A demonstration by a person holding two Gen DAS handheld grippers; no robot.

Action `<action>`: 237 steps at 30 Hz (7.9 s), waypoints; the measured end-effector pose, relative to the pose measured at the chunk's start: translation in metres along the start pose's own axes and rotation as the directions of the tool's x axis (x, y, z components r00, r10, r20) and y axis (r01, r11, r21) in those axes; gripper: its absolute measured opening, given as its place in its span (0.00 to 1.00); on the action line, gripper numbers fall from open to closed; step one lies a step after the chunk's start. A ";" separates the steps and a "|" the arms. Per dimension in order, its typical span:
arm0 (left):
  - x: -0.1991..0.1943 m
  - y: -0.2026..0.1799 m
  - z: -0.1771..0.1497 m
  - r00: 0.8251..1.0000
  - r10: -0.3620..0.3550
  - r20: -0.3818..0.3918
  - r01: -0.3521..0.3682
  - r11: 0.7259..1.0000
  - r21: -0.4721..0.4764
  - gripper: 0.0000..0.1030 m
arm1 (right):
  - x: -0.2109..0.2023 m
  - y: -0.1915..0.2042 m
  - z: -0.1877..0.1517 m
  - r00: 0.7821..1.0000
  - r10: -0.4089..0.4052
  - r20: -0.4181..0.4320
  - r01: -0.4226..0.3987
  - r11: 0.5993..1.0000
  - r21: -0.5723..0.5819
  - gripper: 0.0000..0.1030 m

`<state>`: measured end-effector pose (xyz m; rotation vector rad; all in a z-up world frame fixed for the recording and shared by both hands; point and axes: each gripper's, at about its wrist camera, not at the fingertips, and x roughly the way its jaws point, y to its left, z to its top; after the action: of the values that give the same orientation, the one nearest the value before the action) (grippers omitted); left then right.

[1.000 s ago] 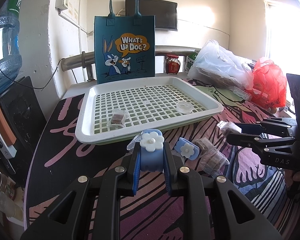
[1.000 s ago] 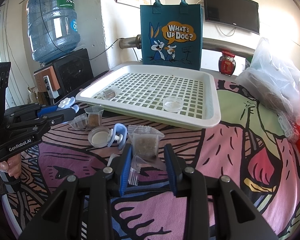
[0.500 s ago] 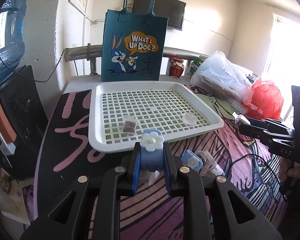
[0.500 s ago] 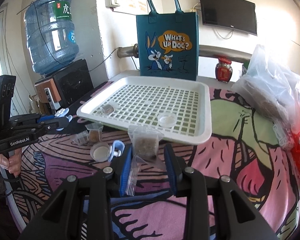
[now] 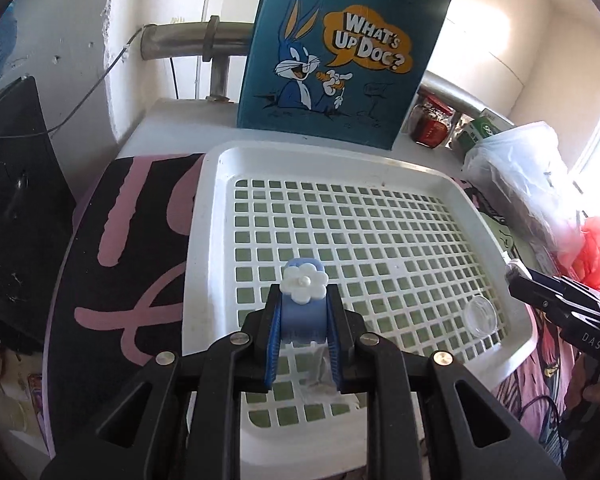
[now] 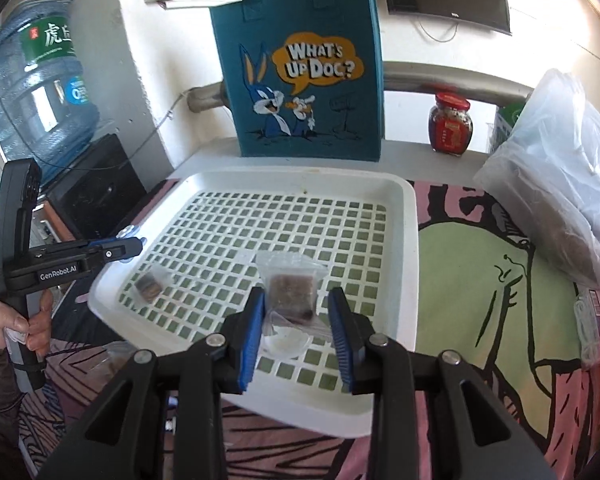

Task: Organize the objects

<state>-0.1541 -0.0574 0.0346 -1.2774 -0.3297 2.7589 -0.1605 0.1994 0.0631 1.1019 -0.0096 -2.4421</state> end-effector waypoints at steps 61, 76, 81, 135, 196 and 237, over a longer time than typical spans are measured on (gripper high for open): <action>-0.100 -0.050 -0.131 0.985 -0.131 0.115 0.099 0.964 0.248 0.25 | -0.080 0.084 -0.119 0.996 0.023 0.092 -0.007 0.985 -0.173 0.27; -0.101 -0.065 -0.143 0.979 -0.106 0.172 0.046 0.946 0.320 0.26 | -0.071 0.081 -0.125 0.987 -0.034 0.157 0.064 0.980 -0.190 0.27; -0.104 -0.066 -0.144 0.976 -0.115 0.182 0.050 0.943 0.329 0.26 | -0.075 0.079 -0.126 0.984 -0.024 0.174 0.056 0.982 -0.182 0.27; -0.104 -0.065 -0.145 0.975 -0.113 0.191 0.047 0.946 0.321 0.26 | -0.080 0.075 -0.124 0.981 0.009 0.193 0.022 0.988 -0.156 0.28; -0.104 -0.065 -0.144 0.976 -0.113 0.188 0.047 0.946 0.321 0.26 | -0.080 0.075 -0.123 0.982 0.011 0.191 0.020 0.987 -0.156 0.28; -0.103 -0.065 -0.144 0.976 -0.113 0.187 0.048 0.946 0.320 0.26 | -0.080 0.076 -0.123 0.982 0.013 0.190 0.017 0.987 -0.157 0.28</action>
<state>0.0214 0.0119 0.0362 -0.8890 0.0471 2.7331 0.0035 0.1860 0.0502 0.7986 0.1227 -2.4925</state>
